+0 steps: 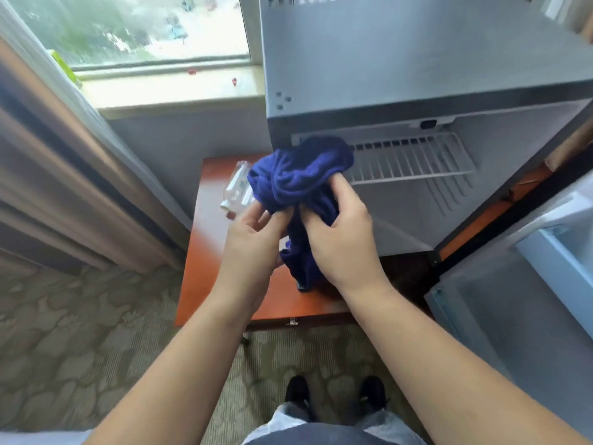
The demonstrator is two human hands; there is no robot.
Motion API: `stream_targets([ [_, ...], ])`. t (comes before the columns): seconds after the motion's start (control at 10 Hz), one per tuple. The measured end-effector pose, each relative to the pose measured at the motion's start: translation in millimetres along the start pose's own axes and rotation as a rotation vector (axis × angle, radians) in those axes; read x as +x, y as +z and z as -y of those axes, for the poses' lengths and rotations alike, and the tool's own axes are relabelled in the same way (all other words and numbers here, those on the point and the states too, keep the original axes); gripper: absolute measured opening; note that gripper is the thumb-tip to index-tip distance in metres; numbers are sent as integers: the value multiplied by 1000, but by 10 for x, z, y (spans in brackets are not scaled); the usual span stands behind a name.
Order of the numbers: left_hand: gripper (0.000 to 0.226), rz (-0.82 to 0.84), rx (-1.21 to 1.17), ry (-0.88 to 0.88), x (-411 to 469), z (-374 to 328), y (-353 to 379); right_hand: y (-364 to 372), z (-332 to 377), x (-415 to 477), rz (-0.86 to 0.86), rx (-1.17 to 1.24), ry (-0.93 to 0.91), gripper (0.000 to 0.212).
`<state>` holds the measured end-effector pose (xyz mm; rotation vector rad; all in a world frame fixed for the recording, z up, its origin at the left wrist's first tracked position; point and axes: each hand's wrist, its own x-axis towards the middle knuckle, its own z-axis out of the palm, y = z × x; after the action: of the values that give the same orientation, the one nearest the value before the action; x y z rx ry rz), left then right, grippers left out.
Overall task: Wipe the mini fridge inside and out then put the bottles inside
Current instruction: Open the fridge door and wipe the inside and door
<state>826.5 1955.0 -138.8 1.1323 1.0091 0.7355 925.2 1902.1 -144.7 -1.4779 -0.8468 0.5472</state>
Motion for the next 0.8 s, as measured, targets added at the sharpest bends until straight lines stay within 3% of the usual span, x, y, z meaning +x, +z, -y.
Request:
stream_targets([
  [0.2,16,2,123,-306,386,936,5,23,-893,-8,0,-192,331,29],
  [0.4,17,-8,185,-524,730,1798,-65,221,-1792,43,105,-349,584,33],
  [0.5,18,-24,257,-557,844,2073,-90,274,-2034,-4,201,-399,668,42],
  [0.7,24,-83,400,-579,984,2322,-16,232,-2271,-10,210,-280,698,34],
  [0.8,19,-71,426,-587,950,2300,137,41,-2316,-34,178,-244,702,44],
])
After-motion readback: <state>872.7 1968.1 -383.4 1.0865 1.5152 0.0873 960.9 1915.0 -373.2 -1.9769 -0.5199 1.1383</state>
